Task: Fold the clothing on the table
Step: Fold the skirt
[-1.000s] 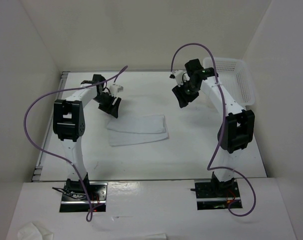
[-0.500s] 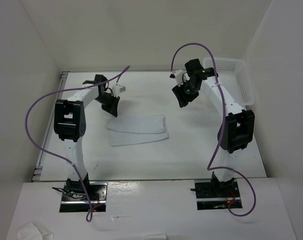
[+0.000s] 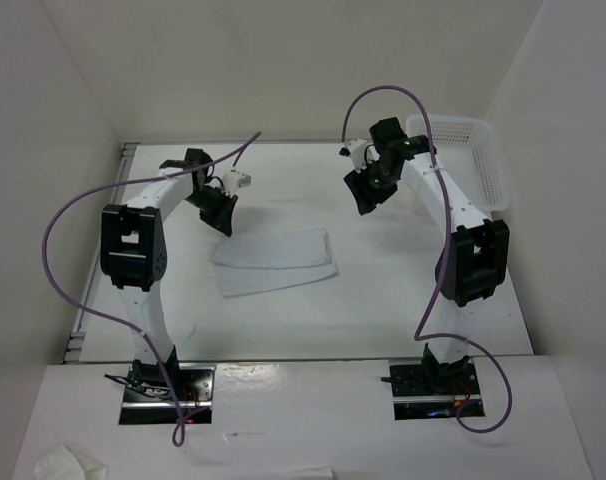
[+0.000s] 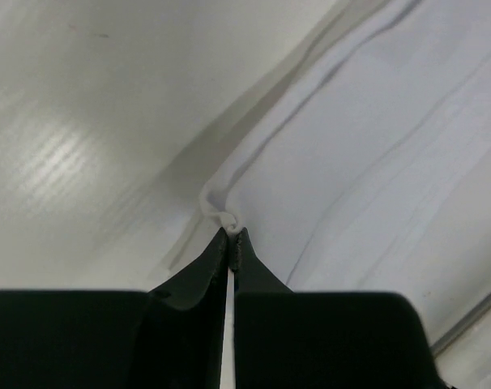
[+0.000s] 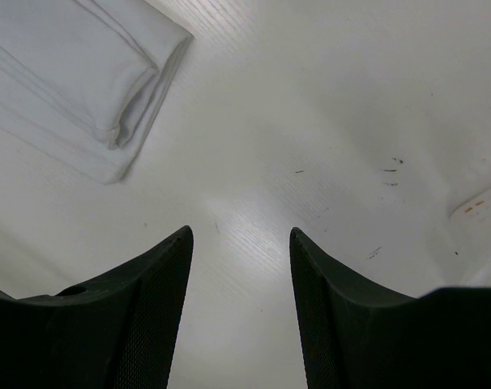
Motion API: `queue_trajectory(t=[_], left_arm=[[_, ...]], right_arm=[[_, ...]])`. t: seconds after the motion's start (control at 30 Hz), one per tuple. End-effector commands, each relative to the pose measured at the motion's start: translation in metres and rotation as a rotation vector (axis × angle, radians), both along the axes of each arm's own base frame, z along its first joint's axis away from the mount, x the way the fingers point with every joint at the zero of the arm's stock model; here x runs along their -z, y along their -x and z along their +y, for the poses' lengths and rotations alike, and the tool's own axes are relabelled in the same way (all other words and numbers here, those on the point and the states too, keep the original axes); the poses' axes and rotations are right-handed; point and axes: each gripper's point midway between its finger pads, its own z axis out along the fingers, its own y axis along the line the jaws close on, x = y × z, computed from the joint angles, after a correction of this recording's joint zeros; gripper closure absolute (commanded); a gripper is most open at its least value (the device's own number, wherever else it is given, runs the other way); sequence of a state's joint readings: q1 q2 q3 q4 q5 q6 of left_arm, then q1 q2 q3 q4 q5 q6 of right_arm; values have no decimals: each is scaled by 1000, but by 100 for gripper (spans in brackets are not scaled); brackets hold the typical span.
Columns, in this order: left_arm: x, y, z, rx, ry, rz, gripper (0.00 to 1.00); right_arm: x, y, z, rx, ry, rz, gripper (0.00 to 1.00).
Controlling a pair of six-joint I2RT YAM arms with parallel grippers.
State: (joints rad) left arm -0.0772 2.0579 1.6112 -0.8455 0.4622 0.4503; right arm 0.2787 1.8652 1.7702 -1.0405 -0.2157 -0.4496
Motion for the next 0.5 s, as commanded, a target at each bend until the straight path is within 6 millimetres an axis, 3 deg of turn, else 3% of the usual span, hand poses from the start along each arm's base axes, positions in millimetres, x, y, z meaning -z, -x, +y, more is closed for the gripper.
queue_trajectory(t=[0.0, 0.23, 0.47], left_arm=[[-40, 21, -8, 93, 52, -58, 99], [-70, 67, -17, 204, 134, -37, 95], [-70, 131, -41, 403, 198, 105, 87]], right_arm=[[-14, -4, 2, 6, -28, -53, 43], [-19, -11, 7, -3, -50, -66, 43], [-20, -19, 6, 6, -36, -78, 43]])
